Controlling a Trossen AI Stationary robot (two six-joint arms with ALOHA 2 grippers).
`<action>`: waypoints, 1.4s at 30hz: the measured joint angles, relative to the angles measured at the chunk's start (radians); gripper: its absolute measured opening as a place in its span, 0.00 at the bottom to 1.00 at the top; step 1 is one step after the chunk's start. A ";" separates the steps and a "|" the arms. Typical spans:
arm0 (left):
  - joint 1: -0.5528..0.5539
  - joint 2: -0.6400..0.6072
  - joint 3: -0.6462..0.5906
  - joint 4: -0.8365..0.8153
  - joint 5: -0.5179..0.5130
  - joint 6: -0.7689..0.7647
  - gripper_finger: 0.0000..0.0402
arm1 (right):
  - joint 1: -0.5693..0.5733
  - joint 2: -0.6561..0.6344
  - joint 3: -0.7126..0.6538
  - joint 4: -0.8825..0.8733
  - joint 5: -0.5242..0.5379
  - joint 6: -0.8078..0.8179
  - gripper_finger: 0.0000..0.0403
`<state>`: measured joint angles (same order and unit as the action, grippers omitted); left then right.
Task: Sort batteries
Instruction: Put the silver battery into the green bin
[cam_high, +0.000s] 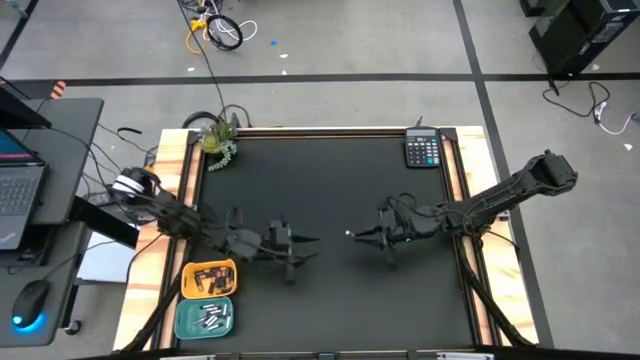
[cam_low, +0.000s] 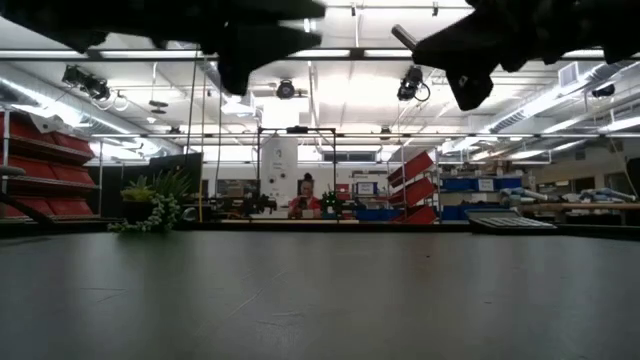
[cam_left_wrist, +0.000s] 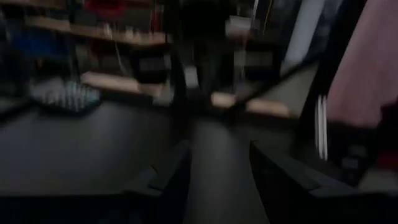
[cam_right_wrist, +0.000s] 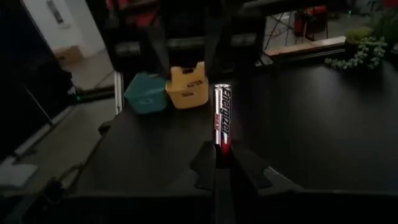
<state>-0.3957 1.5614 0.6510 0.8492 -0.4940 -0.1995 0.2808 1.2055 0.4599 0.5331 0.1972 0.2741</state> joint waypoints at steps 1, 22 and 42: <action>0.010 0.019 0.005 0.056 0.001 0.021 0.43 | 0.007 0.008 -0.002 0.007 0.006 -0.011 0.06; 0.085 0.183 0.163 0.216 0.065 0.148 0.38 | 0.012 0.233 0.233 0.038 0.015 -0.226 0.07; -0.187 -0.279 0.180 -1.205 0.434 -0.543 0.07 | 0.012 0.175 0.229 -0.258 0.151 -0.177 0.46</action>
<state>-0.5825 1.2827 0.8306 -0.3556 -0.0604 -0.7426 0.2923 1.3802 0.6891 0.2753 0.3481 0.0966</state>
